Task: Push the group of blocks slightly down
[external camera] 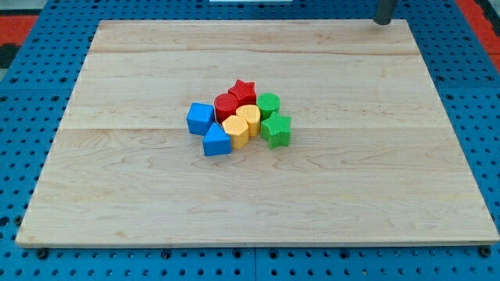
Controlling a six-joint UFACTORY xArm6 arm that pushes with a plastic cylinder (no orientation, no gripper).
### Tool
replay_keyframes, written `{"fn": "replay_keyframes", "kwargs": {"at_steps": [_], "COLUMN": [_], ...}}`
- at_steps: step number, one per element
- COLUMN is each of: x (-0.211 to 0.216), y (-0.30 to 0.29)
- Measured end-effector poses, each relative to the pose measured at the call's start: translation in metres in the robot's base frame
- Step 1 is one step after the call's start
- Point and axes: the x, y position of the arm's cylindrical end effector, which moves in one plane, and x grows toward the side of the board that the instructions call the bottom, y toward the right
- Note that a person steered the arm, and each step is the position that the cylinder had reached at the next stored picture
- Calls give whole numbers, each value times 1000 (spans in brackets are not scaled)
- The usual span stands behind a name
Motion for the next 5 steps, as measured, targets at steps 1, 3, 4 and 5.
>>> {"fn": "replay_keyframes", "kwargs": {"at_steps": [1,3,4,5], "x": [0,0,0,7], "y": [0,0,0,-6]}}
